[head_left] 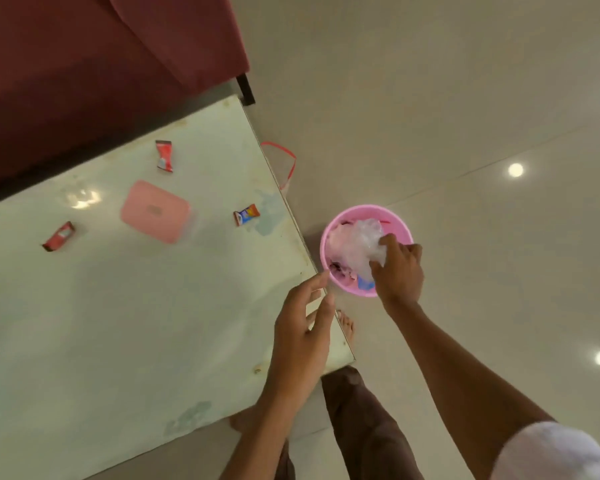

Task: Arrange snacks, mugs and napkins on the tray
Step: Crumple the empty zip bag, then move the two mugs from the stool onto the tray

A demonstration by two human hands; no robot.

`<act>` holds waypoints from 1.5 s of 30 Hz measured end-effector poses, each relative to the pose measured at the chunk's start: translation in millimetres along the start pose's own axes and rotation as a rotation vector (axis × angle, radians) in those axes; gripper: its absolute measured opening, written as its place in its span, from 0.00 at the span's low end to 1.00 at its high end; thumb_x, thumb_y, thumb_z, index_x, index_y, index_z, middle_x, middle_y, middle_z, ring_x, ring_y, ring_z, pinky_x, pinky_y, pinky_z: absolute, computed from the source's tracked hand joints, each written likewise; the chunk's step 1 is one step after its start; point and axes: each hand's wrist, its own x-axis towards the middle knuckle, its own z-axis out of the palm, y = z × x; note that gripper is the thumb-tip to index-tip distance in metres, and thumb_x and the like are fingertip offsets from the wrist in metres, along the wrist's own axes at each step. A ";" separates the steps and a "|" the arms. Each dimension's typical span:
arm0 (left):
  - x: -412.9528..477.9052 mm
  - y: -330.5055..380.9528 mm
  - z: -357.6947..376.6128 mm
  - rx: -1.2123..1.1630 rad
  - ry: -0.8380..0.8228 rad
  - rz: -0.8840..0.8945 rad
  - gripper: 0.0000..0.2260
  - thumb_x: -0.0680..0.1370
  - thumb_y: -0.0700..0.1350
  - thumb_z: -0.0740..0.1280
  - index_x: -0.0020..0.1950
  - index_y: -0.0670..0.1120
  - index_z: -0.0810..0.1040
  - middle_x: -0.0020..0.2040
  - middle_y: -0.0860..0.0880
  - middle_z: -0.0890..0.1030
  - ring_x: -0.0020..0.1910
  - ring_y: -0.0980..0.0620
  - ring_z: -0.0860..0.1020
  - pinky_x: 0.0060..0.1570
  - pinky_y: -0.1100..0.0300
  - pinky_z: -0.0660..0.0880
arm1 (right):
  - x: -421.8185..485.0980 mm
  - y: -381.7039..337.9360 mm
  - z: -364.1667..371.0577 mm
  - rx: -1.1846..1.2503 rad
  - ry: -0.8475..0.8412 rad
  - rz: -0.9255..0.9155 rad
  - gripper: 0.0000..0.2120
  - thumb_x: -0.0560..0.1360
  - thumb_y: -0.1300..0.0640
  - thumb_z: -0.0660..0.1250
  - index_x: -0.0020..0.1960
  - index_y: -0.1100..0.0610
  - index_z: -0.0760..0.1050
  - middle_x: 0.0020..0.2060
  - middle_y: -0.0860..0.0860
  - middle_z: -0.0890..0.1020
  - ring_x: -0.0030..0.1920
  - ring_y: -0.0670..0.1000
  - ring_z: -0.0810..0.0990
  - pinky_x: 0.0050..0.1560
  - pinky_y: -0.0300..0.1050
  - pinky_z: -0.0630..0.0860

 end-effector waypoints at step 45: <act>-284.5 -299.9 -389.7 0.033 0.659 -0.053 0.20 0.83 0.56 0.53 0.74 0.68 0.55 0.78 0.66 0.55 0.78 0.67 0.50 0.66 0.80 0.48 | -406.1 -326.7 146.4 -0.594 -0.381 -1.002 0.40 0.75 0.30 0.49 0.79 0.53 0.57 0.80 0.54 0.54 0.79 0.55 0.52 0.71 0.57 0.64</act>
